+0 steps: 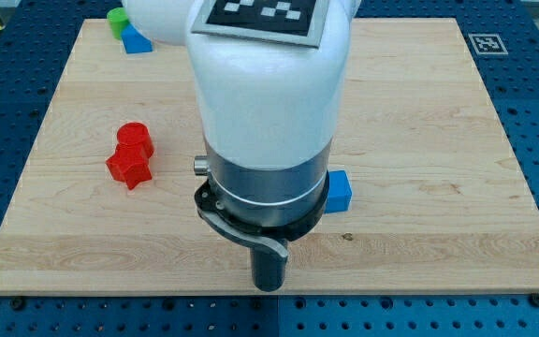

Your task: Push the blue cube towards the center

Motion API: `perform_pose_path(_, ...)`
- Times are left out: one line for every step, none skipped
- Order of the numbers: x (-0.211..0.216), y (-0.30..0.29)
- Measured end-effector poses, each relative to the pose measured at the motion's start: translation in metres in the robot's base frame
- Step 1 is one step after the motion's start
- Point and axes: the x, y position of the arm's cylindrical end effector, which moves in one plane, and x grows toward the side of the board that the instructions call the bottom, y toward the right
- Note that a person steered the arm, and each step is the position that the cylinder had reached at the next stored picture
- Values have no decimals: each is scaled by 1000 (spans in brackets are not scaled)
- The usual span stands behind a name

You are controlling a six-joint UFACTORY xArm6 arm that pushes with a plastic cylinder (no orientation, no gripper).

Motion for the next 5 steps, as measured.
perform_pose_path(-1,7)
perform_pose_path(0,40)
perform_pose_path(-1,78)
perform_pose_path(-1,96)
perform_pose_path(-16,101)
